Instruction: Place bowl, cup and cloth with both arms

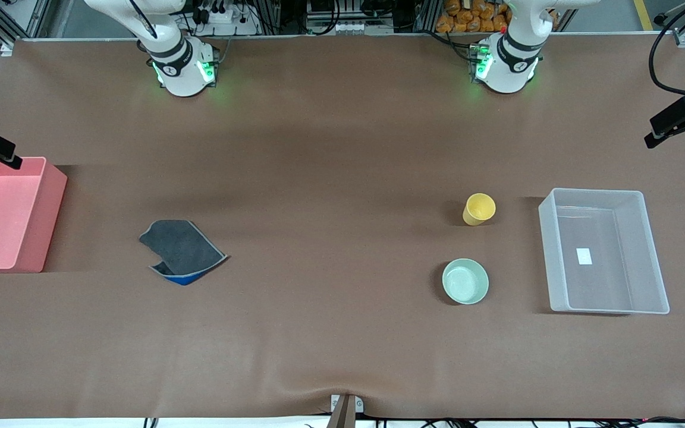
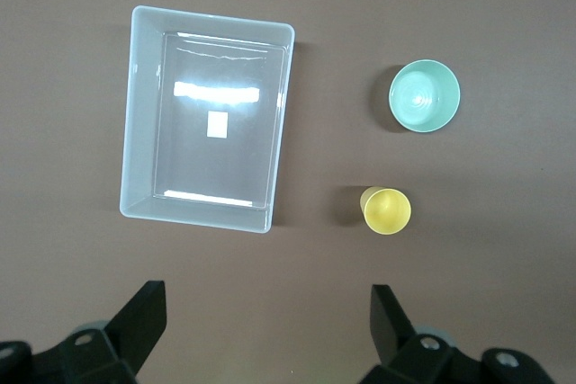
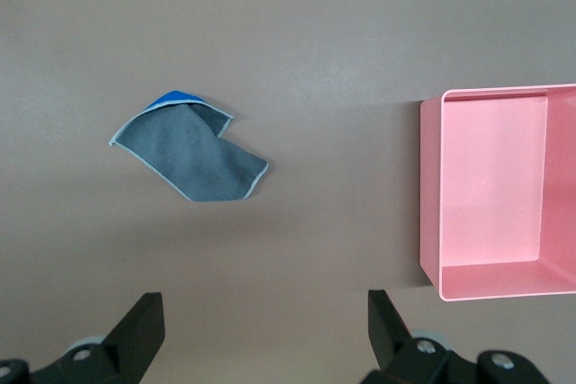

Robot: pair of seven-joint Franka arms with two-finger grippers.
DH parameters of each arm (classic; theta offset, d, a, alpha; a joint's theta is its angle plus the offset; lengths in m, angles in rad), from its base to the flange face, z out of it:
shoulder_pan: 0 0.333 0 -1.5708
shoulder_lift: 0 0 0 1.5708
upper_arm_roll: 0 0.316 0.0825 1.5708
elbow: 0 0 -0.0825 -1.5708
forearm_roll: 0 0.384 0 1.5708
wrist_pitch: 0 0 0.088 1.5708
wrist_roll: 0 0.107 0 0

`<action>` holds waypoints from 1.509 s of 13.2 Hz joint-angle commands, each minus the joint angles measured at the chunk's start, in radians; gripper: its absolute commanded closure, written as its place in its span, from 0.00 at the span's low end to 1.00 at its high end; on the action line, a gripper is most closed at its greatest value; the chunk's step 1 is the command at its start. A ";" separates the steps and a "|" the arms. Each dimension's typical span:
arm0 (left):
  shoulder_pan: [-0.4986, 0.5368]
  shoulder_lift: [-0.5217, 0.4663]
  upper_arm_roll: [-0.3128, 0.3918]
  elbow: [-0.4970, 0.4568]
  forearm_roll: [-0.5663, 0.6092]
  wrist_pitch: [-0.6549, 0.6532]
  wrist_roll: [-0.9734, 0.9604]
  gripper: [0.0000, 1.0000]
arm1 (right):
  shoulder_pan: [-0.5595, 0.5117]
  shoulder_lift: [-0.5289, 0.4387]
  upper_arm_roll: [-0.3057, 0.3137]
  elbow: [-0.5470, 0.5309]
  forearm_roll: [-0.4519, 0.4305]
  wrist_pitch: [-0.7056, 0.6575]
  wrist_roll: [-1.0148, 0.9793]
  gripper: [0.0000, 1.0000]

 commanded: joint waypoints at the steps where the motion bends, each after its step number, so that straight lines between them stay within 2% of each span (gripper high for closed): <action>1: 0.001 -0.018 0.002 -0.007 0.008 -0.007 0.013 0.00 | -0.013 -0.027 0.015 -0.024 0.015 0.002 0.003 0.00; 5: -0.013 -0.010 -0.014 0.006 -0.001 -0.014 0.011 0.00 | -0.015 -0.015 0.014 -0.025 0.016 0.001 -0.001 0.00; 6: -0.008 -0.015 -0.040 -0.023 -0.004 -0.048 0.011 0.00 | -0.013 -0.010 0.015 -0.027 0.016 0.002 -0.001 0.00; 9: -0.010 -0.021 -0.063 -0.132 -0.004 -0.016 0.010 0.00 | 0.002 0.025 0.014 -0.027 0.016 0.013 -0.001 0.00; 14: -0.010 -0.049 -0.127 -0.413 -0.005 0.283 -0.009 0.00 | 0.022 0.116 0.014 -0.040 0.016 0.010 0.000 0.00; 16: -0.010 -0.032 -0.156 -0.511 -0.005 0.408 -0.019 0.00 | 0.047 0.156 0.014 -0.039 0.018 0.016 0.000 0.00; 18: -0.011 -0.023 -0.179 -0.643 -0.005 0.595 -0.027 0.00 | 0.068 0.194 0.014 -0.036 0.028 0.030 0.000 0.00; 20: -0.013 0.015 -0.201 -0.721 -0.005 0.722 -0.064 0.00 | 0.094 0.254 0.014 -0.036 0.033 0.088 0.000 0.00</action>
